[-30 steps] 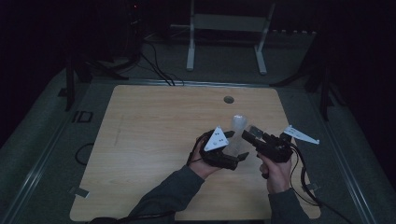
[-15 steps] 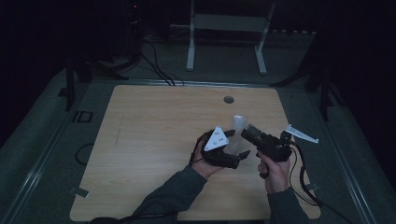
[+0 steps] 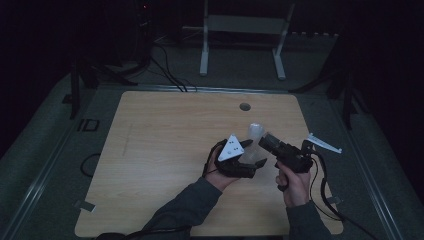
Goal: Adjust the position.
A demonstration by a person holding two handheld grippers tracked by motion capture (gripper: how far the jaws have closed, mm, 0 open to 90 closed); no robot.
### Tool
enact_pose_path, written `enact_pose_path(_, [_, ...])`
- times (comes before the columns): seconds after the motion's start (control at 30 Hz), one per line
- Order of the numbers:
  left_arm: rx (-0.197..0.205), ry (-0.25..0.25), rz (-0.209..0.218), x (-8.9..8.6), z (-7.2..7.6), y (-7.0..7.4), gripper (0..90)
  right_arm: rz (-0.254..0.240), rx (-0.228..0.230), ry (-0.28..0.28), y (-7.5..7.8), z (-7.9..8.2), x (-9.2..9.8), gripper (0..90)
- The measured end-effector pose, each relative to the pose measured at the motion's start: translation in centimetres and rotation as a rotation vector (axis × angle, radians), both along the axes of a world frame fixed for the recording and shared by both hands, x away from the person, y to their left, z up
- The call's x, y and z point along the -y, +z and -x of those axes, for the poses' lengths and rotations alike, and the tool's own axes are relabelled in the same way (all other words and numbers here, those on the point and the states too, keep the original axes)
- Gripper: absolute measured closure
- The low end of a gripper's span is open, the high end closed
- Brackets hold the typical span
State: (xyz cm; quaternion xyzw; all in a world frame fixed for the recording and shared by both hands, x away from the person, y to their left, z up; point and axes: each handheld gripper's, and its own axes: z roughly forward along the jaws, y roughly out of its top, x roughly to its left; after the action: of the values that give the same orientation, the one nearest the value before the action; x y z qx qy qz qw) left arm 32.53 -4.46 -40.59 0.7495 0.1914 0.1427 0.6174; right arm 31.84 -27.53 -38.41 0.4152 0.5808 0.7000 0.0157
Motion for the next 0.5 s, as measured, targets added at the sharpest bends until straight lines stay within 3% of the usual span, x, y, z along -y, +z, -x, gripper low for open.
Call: enact_pose_path(0.5, [0.004, -0.022, -0.014, -0.32, -0.17, 0.38, 30.2, 0.083, 0.042, 0.052, 0.34, 0.54, 0.65, 29.5])
